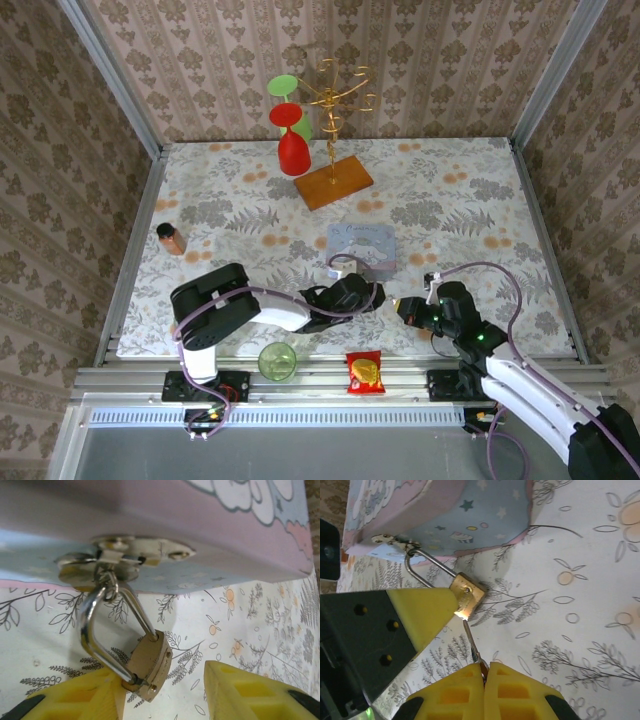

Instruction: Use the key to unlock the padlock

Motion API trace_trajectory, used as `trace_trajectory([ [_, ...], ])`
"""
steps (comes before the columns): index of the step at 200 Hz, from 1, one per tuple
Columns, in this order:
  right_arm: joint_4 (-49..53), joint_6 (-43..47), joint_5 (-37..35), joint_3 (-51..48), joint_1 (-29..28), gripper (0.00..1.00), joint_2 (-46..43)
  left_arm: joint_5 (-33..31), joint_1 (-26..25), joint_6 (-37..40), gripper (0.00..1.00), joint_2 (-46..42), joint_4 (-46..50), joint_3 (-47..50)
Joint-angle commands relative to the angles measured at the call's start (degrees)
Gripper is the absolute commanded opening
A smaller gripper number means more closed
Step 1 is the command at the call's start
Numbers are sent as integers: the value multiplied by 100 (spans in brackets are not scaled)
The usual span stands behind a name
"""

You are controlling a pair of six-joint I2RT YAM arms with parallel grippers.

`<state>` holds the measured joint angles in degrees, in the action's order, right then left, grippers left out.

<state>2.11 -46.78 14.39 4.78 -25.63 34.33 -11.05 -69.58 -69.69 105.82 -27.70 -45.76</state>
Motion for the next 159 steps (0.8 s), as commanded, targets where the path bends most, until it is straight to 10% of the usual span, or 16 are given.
trace_trajectory([
  [1,434,-209,-416,-12,31,0,-210,-217,-205,-643,41,375,630,54],
  [73,66,-259,-775,-65,49,0,-51,-430,-229,-371,39,1247,1917,-1012],
  [159,26,-369,-640,-308,49,0,-365,-302,-133,-173,12,577,1551,-485],
])
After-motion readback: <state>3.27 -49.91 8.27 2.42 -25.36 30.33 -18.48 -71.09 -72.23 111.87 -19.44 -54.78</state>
